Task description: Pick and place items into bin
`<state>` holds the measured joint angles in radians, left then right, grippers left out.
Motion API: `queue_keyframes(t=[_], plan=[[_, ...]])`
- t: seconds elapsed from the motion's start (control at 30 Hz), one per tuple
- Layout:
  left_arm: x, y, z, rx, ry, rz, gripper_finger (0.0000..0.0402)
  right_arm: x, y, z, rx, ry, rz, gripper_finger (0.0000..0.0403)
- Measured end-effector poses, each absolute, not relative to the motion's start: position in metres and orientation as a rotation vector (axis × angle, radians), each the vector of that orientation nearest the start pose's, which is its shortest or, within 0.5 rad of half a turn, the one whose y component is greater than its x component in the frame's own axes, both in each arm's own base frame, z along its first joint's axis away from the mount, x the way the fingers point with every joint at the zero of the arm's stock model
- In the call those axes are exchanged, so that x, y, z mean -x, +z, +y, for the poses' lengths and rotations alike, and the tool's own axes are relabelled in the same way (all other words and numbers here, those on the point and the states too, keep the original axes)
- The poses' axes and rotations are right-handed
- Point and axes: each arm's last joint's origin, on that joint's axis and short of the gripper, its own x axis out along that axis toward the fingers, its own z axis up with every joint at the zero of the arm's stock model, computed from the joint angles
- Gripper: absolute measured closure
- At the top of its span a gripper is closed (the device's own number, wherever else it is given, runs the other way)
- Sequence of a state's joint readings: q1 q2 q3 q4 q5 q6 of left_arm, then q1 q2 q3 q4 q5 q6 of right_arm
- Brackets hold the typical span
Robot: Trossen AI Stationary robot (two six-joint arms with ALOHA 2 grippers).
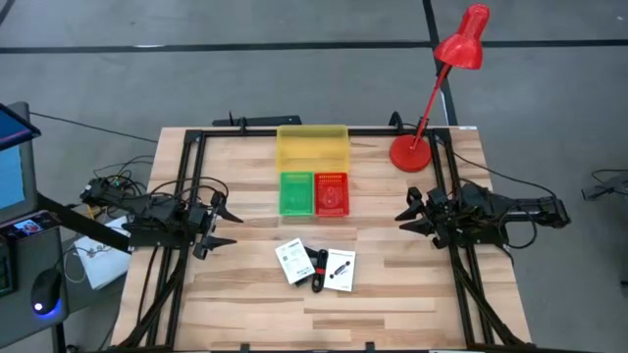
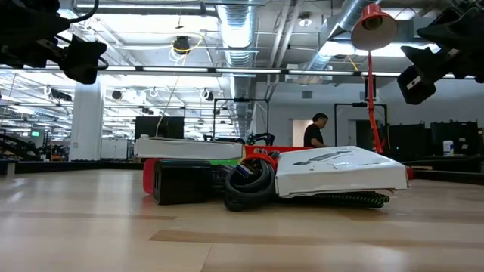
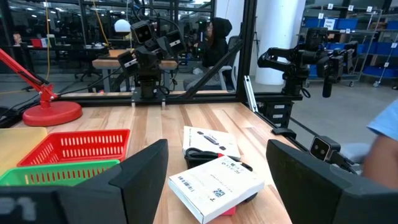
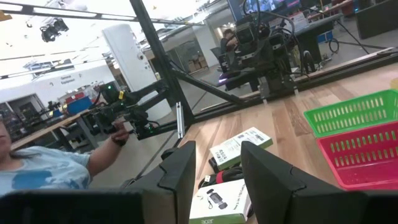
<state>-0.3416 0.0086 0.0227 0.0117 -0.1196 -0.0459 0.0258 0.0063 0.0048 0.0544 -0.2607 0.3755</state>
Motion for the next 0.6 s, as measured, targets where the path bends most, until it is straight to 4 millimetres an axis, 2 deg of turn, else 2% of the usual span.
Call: queue_keyframes(t=[0.37,0.6], plan=[[-0.092,0.173,-0.029,0.054,-0.223,-0.042,0.0135,-0.096,0.17,0.01,-0.366,0.293,0.002,0.028],[-0.091,0.184,-0.028,0.071,-0.213,-0.155,0.0135,-0.096,0.17,0.01,-0.366,0.293,0.002,0.028]])
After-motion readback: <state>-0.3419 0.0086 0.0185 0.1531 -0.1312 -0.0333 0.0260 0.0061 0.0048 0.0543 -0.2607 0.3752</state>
